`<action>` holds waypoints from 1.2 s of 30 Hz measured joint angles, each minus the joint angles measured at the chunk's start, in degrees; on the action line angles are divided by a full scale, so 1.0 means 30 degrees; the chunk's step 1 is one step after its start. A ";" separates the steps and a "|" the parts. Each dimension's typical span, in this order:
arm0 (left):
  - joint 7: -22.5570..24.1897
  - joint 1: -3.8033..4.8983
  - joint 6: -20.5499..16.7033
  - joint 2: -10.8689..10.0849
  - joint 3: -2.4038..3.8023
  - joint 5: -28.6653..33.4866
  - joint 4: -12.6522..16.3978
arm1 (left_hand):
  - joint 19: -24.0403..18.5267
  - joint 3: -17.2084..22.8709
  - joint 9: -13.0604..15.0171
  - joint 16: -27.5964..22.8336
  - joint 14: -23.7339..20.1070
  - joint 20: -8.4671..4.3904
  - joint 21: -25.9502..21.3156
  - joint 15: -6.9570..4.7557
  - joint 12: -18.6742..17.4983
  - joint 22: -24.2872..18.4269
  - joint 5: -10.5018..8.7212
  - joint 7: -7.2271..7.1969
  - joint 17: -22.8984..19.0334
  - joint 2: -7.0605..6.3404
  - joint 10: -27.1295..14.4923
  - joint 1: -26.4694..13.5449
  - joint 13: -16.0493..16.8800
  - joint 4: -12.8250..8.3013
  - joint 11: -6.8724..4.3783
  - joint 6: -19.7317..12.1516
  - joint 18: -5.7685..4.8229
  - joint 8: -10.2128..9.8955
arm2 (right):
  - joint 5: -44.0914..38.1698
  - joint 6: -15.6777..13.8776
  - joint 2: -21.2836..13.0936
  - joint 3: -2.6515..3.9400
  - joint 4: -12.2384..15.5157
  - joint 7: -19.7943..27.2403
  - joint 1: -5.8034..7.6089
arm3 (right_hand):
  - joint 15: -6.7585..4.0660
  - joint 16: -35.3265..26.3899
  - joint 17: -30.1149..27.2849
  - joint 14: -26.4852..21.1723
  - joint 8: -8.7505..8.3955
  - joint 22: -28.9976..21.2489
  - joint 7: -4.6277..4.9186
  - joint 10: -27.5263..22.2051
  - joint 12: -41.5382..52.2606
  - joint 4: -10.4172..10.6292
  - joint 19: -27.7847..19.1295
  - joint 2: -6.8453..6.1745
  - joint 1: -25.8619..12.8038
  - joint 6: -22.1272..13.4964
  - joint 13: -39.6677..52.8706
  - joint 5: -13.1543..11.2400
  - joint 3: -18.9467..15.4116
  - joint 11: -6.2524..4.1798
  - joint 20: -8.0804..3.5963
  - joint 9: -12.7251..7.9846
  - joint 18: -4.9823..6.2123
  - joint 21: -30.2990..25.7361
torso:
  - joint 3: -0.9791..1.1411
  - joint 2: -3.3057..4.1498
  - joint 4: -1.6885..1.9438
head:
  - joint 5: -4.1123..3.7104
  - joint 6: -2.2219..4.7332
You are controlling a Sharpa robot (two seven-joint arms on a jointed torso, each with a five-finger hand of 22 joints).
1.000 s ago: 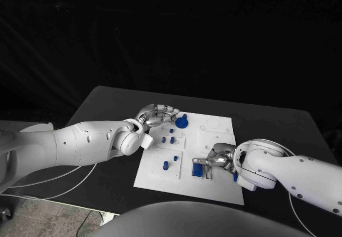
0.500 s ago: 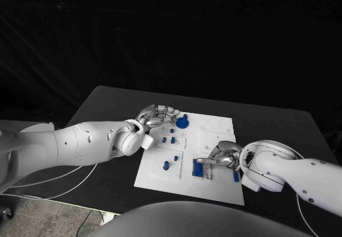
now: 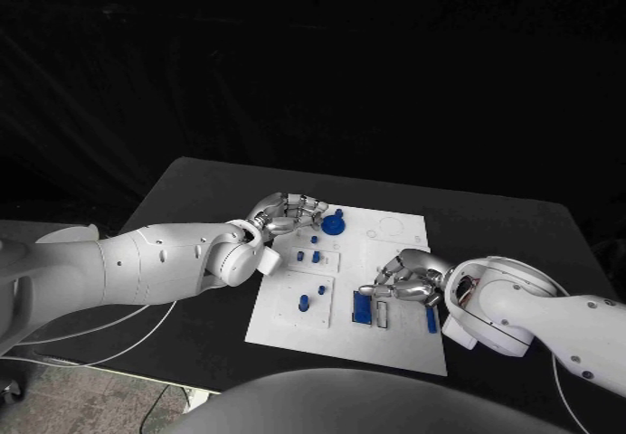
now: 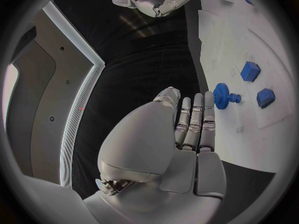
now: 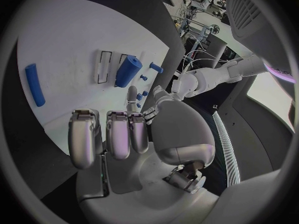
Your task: Assemble the parts on the task board
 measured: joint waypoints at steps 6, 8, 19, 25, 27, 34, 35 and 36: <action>-0.0005 -0.0006 0.0006 -0.0017 0.0001 0.0000 0.0000 | 0.0001 0.0000 0.0001 0.0000 0.0000 0.0000 0.0000 0.0000 0.0000 -0.0002 0.0000 0.0000 0.0001 0.0000 0.0071 0.0000 0.0000 -0.0001 0.0070 0.0000 0.0000 0.0000 | -0.0423 0.0709 0.0051 -0.0013 -0.0157 0.0027 -0.0359 | -0.0108 0.0000 -0.0001 -0.0030 0.2977 -0.0001 -0.0347 -0.0057 0.0000 -0.0617 0.0000 0.0059 0.0897 -0.0900 0.0000 0.0000 -0.0837 -0.0126 0.0000 0.4168 0.0002 0.0000 | -0.0005 0.0022 0.0011 | -0.0026 0.0000; -0.0007 -0.0009 0.0007 -0.0026 0.0006 0.0000 0.0003 | 0.0000 0.0000 0.0001 0.0000 0.0000 0.0000 0.0000 0.0000 0.0000 -0.0002 0.0000 0.0000 0.0002 0.0000 0.0072 0.0000 0.0002 0.0000 0.0069 0.0000 0.0000 0.0000 | -0.0633 0.0932 0.0106 -0.0020 -0.0195 -0.0005 -0.0471 | -0.0110 0.0000 -0.0002 -0.0031 0.4019 -0.0001 -0.0437 -0.0015 0.0000 -0.0792 -0.0066 0.0180 0.1037 -0.1111 0.0000 0.0037 -0.1013 -0.0266 -0.0066 0.5292 0.0000 0.0000 | -0.0002 0.0026 0.0018 | -0.0027 0.0000; -0.0019 -0.0011 0.0015 -0.0082 0.0003 0.0000 0.0026 | 0.0000 0.0075 0.0002 0.0000 0.0000 0.0000 0.0000 0.0000 0.0000 0.0044 0.0000 0.0000 0.0002 0.0078 0.0071 0.0079 -0.0025 -0.0076 0.0069 0.0000 0.0000 0.0000 | -0.1839 0.1675 0.0320 -0.0016 -0.0393 -0.0167 -0.0735 | -0.0244 -0.0001 -0.0004 -0.0030 0.9309 -0.0002 -0.0583 -0.0001 0.0000 -0.1112 -0.0066 0.0219 0.1592 0.0590 -0.0003 0.0203 -0.1333 -0.0415 -0.0213 0.5607 -0.0002 -0.0001 | 0.0002 0.0029 0.0029 | 0.0016 0.0000; -0.0025 -0.0011 0.0018 -0.0081 0.0002 0.0000 0.0042 | -0.0059 0.0075 -0.0011 0.0000 0.0000 0.0059 0.0000 0.0000 0.0000 0.0057 0.0000 0.0000 -0.0002 0.0078 0.0071 0.0078 -0.0024 -0.0076 0.0069 0.0000 0.0000 -0.0001 | -0.2133 0.1757 0.0384 -0.0016 -0.0545 -0.0239 -0.0763 | -0.0356 -0.0001 0.0012 -0.0005 0.9878 0.0013 -0.0689 -0.0070 0.0000 -0.1267 -0.0001 0.0638 0.2011 0.0483 -0.0004 0.1409 -0.1256 -0.0483 -0.0278 0.5605 -0.0001 -0.0072 | -0.0005 0.0026 0.0026 | -0.0004 0.0000; -0.0026 -0.0012 0.0018 -0.0078 0.0002 0.0000 0.0050 | -0.0069 0.0075 -0.0019 0.0000 0.0000 0.0069 0.0000 0.0000 0.0000 0.0074 0.0000 0.0000 -0.0015 0.0078 0.0071 0.0079 -0.0024 -0.0076 0.0068 0.0000 0.0001 0.0000 | -0.2193 0.1760 0.0407 -0.0016 -0.0591 -0.0247 -0.0769 | -0.0381 -0.0001 0.0012 -0.0030 0.9994 0.0013 -0.0689 -0.0066 0.0000 -0.1315 0.0000 0.0746 0.2118 0.0484 -0.0004 0.2033 -0.1208 -0.0487 -0.0279 0.5605 -0.0001 -0.0072 | -0.0005 0.0024 0.0026 | -0.0002 0.0000; -0.0035 -0.0012 0.0019 -0.0079 0.0002 0.0000 0.0063 | -0.0069 0.0075 -0.0018 0.0000 0.0000 0.0069 0.0000 0.0000 0.0000 0.0074 0.0000 0.0000 -0.0014 0.0078 0.0071 0.0078 -0.0040 -0.0076 0.0068 0.0000 -0.0001 -0.0001 | -0.2254 0.1797 0.0493 -0.0027 -0.0654 -0.0215 -0.0787 | -0.0449 -0.0001 0.0010 0.0038 1.0129 0.0011 -0.0836 -0.0066 0.0000 -0.1472 -0.0068 0.0929 0.2303 0.0213 -0.0005 0.4754 -0.0937 -0.0616 -0.0347 0.5603 0.0000 -0.0072 | -0.0005 0.0016 0.0029 | 0.0029 0.0000; -0.0036 -0.0012 0.0019 -0.0080 0.0002 0.0000 0.0064 | -0.0068 0.0075 -0.0019 0.0000 0.0000 0.0069 0.0001 0.0000 0.0000 0.0074 0.0000 0.0000 -0.0014 0.0078 0.0071 0.0078 -0.0040 -0.0076 0.0068 0.0000 0.0001 -0.0001 | -0.2255 0.1822 0.0521 -0.0029 -0.0671 -0.0206 -0.0789 | -0.0449 -0.0001 0.0010 0.0039 1.0129 0.0011 -0.0856 -0.0067 0.0000 -0.1520 -0.0068 0.0874 0.2497 0.0138 -0.0006 0.4890 -0.0879 -0.0618 -0.0347 0.5603 -0.0001 -0.0072 | -0.0005 0.0016 0.0029 | 0.0029 0.0000; -0.0038 -0.0012 0.0019 -0.0081 0.0002 0.0000 0.0065 | -0.0069 0.0075 -0.0019 0.0000 0.0000 0.0069 0.0000 0.0000 0.0000 0.0074 0.0000 0.0000 -0.0013 0.0078 0.0071 0.0078 -0.0040 -0.0076 0.0068 0.0000 0.0001 -0.0001 | -0.2255 0.1853 0.0562 -0.0030 -0.0699 -0.0202 -0.0791 | -0.0449 -0.0001 0.0009 0.0038 1.0129 0.0011 -0.0906 -0.0067 0.0000 -0.1600 -0.0068 0.0902 0.2523 0.0087 -0.0006 0.4956 -0.0799 -0.0618 -0.0347 0.5602 0.0000 -0.0146 | -0.0005 0.0015 0.0029 | 0.0029 0.0000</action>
